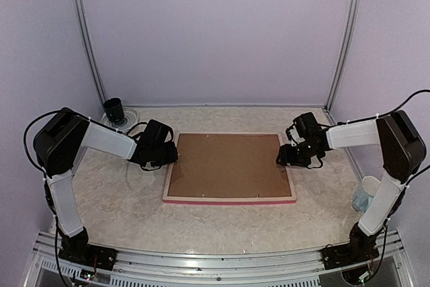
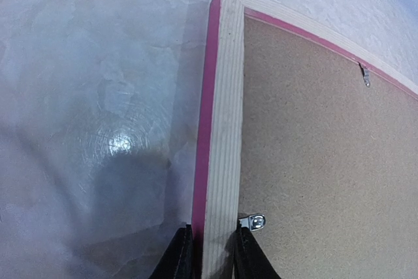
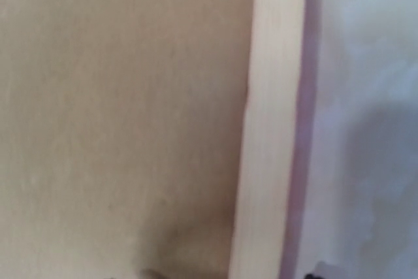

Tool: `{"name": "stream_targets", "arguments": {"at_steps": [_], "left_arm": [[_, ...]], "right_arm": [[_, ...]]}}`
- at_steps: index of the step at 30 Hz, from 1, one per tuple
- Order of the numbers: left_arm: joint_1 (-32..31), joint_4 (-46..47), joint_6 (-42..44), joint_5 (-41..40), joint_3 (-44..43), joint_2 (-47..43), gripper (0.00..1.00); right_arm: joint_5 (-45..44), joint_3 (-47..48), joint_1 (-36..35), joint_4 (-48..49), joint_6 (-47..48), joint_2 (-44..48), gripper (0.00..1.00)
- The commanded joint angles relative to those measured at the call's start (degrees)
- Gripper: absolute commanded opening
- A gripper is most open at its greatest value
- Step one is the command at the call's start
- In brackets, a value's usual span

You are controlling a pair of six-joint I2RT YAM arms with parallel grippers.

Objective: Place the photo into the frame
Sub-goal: Press the fastener onto the backboard.

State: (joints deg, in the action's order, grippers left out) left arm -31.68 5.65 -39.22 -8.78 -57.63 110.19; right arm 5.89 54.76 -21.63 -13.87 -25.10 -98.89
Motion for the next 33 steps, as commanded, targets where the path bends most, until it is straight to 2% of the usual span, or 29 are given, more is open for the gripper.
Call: {"name": "stream_targets", "arguments": {"at_steps": [1, 5, 14, 19, 33], "left_arm": [[0.83, -3.73, -0.77, -0.22, 1.89, 1.47, 0.21], [0.83, -3.56, -0.78, -0.11, 1.9, 1.76, 0.22], [0.83, -3.73, -0.42, -0.4, 1.43, 1.8, 0.31], [0.86, -3.6, -0.8, -0.86, 1.27, 2.37, 0.31], [0.92, -3.8, -3.49, -2.04, -0.11, 4.99, 0.31]], "right_arm": [[-1.82, 2.2, -0.61, -0.45, -0.59, -2.38, 0.55], [-2.06, 2.28, -0.61, -0.72, -0.46, -3.31, 0.42], [-2.51, 1.29, -0.6, -0.53, 0.05, -3.22, 0.12], [-1.78, 1.57, -0.61, -0.61, 0.58, -3.8, 0.0], [-1.43, 1.0, -0.61, -0.77, 1.65, -3.33, 0.0]]}}
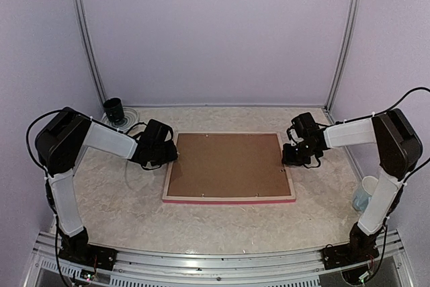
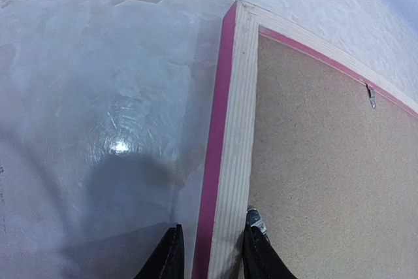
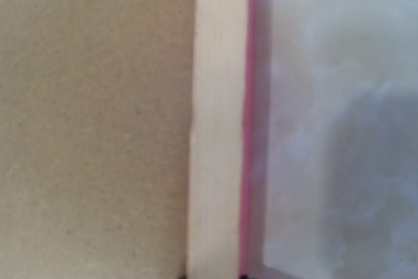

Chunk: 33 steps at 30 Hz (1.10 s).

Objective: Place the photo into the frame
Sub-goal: Press the fastener onto the backboard.

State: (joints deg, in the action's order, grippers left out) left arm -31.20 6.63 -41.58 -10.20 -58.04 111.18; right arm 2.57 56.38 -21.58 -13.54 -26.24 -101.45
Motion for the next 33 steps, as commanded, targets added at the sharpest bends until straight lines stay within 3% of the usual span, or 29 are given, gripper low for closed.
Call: {"name": "stream_targets", "arguments": {"at_steps": [1, 11, 17, 25, 33], "left_arm": [[0.4, -4.63, -1.26, -0.47, 0.34, 4.11, 0.31], [0.0, -4.29, -0.84, -1.91, 3.06, -1.47, 0.31], [0.07, -6.23, 1.86, -1.54, -0.93, -1.93, 0.43], [0.35, -6.46, 2.05, 1.47, -4.49, 1.46, 0.44], [0.18, -2.81, 1.17, -1.66, 0.3, -2.79, 0.44]], "right_arm": [[1.91, -0.64, -0.65, -1.2, 2.85, -0.72, 0.0], [1.67, 0.05, -0.65, -2.04, 2.93, 0.29, 0.0], [2.22, 0.22, -0.65, -1.75, 2.7, 0.06, 0.0], [3.05, 0.18, -0.65, -1.31, 2.5, -0.24, 0.0], [3.28, 0.1, -0.65, -1.16, 2.47, -0.48, 0.01]]}}
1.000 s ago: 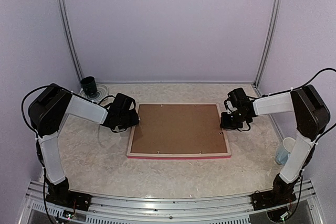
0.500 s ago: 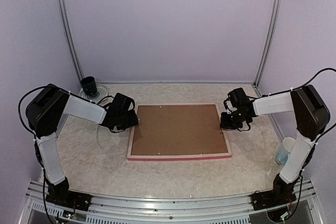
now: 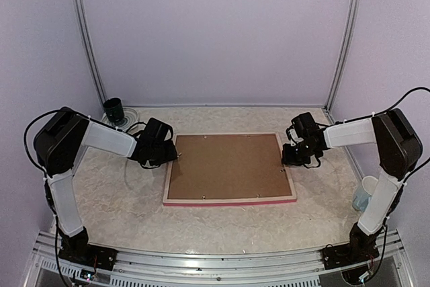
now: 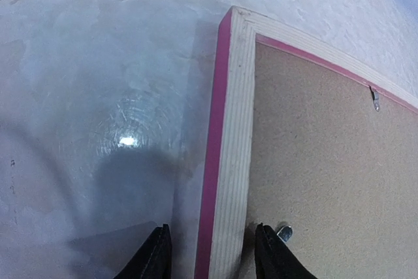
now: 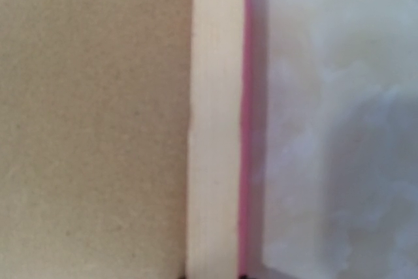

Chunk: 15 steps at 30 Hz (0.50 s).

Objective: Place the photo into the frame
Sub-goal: Press the fastener onto the backboard.

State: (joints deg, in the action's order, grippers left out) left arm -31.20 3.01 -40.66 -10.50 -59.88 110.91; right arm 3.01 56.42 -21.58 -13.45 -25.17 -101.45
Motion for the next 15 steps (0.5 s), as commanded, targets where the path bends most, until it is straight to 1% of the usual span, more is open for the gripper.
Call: {"name": "stream_targets", "arguments": {"at_steps": [1, 7, 15], "left_arm": [[0.05, 1.08, 0.94, -0.98, 1.99, -2.7, 0.43], [-1.59, -0.16, 3.06, -1.42, 0.61, -2.53, 0.44], [-2.28, -1.06, 4.63, 0.11, 0.53, -3.0, 0.44]], "right_arm": [[3.0, 0.01, -0.65, -1.14, 1.38, -0.54, 0.01], [3.09, -0.19, -0.65, -1.01, 1.37, -0.51, 0.01], [3.15, -0.04, -0.65, -1.22, 1.42, -0.42, 0.01]]}}
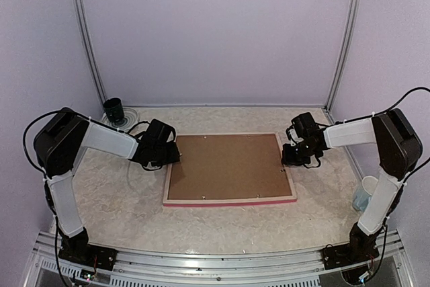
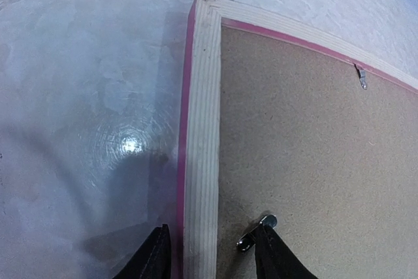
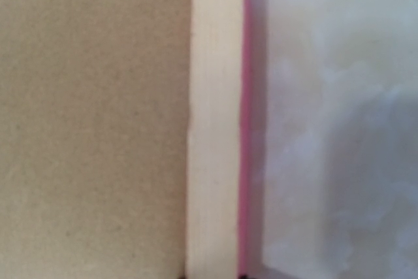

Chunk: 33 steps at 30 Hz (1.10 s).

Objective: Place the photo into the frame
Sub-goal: Press the fastener onto the backboard.

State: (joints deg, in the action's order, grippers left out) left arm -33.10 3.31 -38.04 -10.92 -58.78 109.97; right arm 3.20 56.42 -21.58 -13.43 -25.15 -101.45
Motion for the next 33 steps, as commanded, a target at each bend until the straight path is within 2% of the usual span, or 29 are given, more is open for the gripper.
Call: {"name": "stream_targets", "arguments": {"at_steps": [1, 12, 17, 33], "left_arm": [[-0.38, -1.54, 2.2, 0.47, -0.47, -2.19, 0.44], [-0.55, -0.7, 4.98, 2.28, 1.27, -4.56, 0.44], [-0.21, -2.75, 6.48, 4.16, -0.99, -1.81, 0.44], [0.66, -4.78, 5.32, 2.85, -3.93, 2.99, 0.44]], "right_arm": [[2.94, -0.01, -0.65, -1.29, 1.34, -0.41, 0.01], [2.65, 0.09, -0.65, -1.59, 1.42, -0.24, 0.01], [3.0, 0.27, -0.65, -1.6, 1.44, -0.31, 0.01], [3.21, 0.61, -0.65, -1.92, 1.6, -0.21, 0.01]]}}
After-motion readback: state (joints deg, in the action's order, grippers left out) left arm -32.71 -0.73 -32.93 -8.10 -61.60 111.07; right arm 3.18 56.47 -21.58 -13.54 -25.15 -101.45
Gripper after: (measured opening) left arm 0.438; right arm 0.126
